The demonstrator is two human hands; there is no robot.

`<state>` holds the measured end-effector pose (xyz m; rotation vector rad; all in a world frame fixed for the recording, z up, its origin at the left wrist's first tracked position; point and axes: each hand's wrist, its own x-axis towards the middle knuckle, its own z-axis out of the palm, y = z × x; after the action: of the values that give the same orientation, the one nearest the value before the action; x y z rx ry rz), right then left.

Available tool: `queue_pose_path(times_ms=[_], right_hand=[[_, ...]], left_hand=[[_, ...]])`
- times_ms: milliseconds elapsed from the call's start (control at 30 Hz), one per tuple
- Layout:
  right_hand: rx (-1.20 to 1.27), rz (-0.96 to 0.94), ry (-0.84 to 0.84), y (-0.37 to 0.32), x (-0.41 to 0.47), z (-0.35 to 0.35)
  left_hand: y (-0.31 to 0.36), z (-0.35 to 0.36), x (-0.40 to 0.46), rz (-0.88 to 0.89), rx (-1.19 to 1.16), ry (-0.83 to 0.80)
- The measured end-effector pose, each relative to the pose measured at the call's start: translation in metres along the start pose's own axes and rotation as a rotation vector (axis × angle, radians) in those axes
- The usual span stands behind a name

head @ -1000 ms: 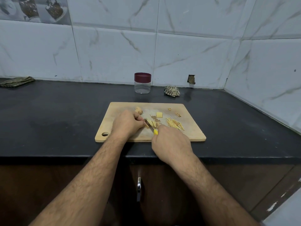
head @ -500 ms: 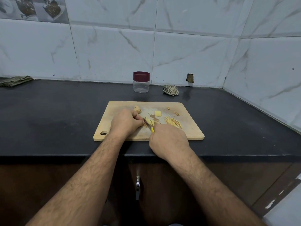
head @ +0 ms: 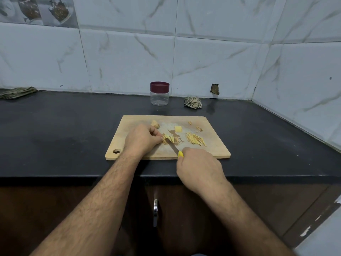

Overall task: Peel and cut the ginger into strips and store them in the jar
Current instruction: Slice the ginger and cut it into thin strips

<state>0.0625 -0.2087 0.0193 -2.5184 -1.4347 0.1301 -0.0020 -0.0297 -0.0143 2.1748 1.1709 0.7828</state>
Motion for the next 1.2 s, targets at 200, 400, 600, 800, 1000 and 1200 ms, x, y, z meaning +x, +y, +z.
queue_pose_path(times_ms=[200,400,600,800,1000,1200], right_hand=[[0.024,0.015,-0.102,0.008,-0.008,-0.004],[0.084,0.042,-0.031,0.015,-0.014,-0.015],[0.062,0.028,-0.035,-0.003,0.001,-0.006],[0.044,0.010,-0.012,-0.027,0.014,-0.007],[0.007,0.035,-0.062,-0.046,0.026,-0.003],[-0.015,0.093,-0.043,-0.036,0.021,-0.003]], left_hand=[[-0.004,0.001,0.001,0.014,0.003,0.011],[-0.007,0.002,0.003,0.015,-0.034,0.019],[-0.008,-0.001,0.002,-0.057,-0.192,0.165],[-0.008,-0.002,0.001,-0.074,-0.258,0.203],[-0.007,-0.003,0.000,-0.078,-0.257,0.198],[-0.005,-0.004,-0.002,-0.076,-0.240,0.188]])
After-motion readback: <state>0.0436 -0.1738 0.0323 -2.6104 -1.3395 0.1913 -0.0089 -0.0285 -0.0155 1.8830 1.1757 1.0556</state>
